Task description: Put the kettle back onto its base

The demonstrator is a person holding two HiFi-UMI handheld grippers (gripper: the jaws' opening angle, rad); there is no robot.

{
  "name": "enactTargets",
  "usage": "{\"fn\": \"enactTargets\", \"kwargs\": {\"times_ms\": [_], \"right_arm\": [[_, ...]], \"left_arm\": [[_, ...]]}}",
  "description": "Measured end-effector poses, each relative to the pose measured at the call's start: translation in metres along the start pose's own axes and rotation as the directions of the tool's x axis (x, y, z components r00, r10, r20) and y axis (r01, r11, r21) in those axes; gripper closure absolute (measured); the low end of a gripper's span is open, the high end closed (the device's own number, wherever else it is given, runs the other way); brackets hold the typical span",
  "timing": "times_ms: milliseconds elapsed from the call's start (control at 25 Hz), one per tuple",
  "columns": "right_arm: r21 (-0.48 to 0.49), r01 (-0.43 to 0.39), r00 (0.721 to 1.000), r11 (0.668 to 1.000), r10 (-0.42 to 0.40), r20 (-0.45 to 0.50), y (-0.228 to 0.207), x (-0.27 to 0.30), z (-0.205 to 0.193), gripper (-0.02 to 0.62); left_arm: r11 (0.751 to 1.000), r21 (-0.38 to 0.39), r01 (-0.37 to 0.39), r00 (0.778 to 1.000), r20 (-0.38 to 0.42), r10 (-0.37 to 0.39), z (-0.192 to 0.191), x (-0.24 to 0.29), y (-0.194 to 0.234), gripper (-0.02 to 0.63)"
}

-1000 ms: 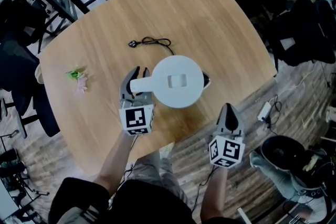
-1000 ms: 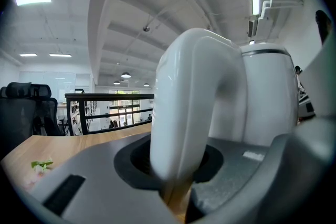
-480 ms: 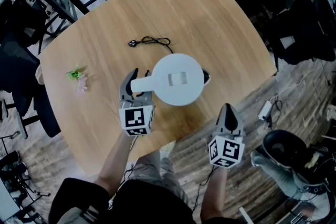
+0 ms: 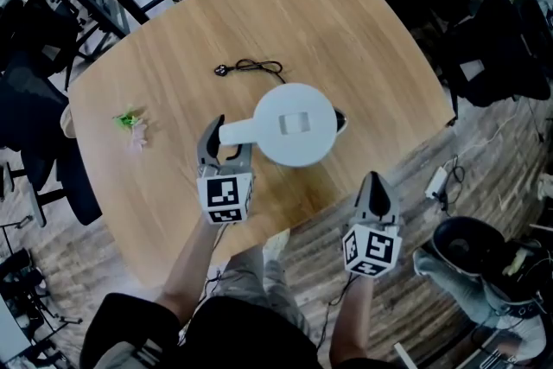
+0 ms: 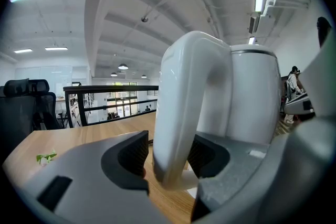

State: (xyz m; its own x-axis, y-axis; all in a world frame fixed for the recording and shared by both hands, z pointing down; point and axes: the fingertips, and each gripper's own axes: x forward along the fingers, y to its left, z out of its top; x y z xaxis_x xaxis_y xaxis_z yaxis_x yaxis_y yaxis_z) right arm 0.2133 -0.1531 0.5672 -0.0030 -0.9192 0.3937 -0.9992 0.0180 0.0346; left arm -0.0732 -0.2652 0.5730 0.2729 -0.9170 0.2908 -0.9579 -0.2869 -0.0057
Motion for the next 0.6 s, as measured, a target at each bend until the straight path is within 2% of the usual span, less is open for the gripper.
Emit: {"fn": "enactTargets", "kwargs": {"times_ms": [600], "right_arm": [[-0.001,-0.005,0.999,1.000,0.005,0.038,0.007,-0.034,0.015,0.597]], "left_arm": [[1.000,0.008,0.006,1.000,0.001,-0.006,0.015,-0.041,-0.005,0.415]]}}
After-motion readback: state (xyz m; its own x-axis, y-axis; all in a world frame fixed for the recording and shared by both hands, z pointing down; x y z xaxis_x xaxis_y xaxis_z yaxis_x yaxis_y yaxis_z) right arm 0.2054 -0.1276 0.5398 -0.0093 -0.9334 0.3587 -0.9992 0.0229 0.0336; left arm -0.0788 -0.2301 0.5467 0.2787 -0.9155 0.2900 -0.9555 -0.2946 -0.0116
